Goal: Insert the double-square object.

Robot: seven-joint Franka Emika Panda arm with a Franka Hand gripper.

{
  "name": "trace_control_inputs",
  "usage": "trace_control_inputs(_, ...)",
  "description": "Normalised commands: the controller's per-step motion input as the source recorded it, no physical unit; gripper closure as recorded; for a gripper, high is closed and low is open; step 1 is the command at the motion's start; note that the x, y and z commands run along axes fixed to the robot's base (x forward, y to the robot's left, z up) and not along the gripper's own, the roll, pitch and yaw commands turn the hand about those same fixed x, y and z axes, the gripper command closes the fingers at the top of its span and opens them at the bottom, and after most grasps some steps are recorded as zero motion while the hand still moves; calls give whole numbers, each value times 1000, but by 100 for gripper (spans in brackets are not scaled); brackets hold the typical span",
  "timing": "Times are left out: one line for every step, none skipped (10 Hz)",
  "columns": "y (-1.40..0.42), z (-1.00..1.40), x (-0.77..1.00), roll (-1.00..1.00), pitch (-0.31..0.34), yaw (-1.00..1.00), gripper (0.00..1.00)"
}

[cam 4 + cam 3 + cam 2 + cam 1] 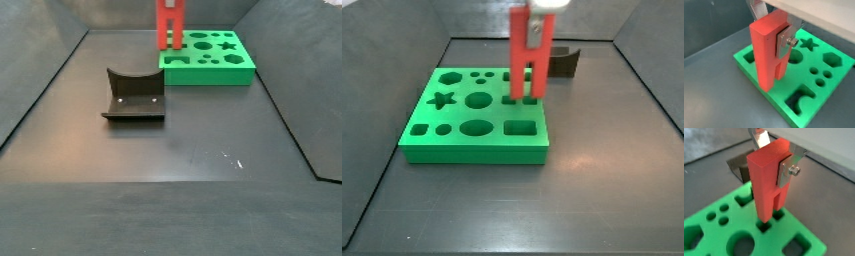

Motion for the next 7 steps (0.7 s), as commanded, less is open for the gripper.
trace_control_inputs(-274, -100, -171, 0, -10, 0, 100)
trace_control_inputs(0, 0, 0, 0, 9, 0, 100)
trace_control_inputs(46, -29, 0, 33, 0, -83, 100)
trace_control_inputs(0, -197, 0, 99, 0, -546, 100)
trace_control_inputs(0, -223, -174, 0, 0, -643, 100)
trace_control_inputs(26, -189, -291, -83, -46, -386, 100)
trace_control_inputs(0, -180, -169, -127, -59, -83, 100)
